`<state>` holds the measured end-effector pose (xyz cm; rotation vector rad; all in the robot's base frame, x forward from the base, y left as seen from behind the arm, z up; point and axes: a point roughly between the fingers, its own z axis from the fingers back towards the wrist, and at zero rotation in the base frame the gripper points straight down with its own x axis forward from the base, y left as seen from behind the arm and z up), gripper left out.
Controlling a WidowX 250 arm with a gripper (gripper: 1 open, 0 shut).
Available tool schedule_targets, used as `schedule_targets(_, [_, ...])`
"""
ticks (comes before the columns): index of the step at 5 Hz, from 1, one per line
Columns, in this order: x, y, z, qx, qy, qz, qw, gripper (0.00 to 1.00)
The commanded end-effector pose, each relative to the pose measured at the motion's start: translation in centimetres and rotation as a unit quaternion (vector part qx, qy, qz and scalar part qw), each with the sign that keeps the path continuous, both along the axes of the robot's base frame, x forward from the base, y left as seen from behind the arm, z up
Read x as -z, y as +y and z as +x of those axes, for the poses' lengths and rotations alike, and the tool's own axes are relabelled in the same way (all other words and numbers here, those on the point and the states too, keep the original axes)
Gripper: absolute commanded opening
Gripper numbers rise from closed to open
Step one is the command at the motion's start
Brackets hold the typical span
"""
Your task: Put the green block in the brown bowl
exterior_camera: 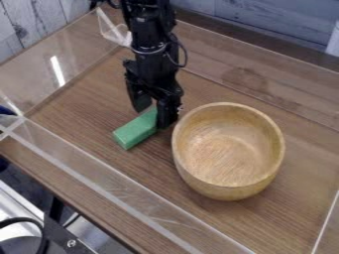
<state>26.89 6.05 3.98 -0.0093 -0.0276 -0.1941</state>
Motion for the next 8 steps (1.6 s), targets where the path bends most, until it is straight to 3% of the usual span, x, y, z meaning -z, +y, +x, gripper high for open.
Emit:
schedule_targets(1, [-1.0,0.9,1.0,-0.016,-0.018,0.006,0.9997,1.0])
schedule_targets(3, [0.6,1.8,0.2,-0.004,0.002,0.044,0.999,1.0])
schedule_targets(4, [0.8,2.0,0.2,-0.009,-0.002,0.042,0.9991,0.0])
schedule_targets(5, [0.4,2.0,0.1,-0.016,-0.008,0.037,0.9991,0.0])
schedule_targets(8, [-2.4,2.1,0.6,-0.032,-0.016,0.089,0.9953,0.0])
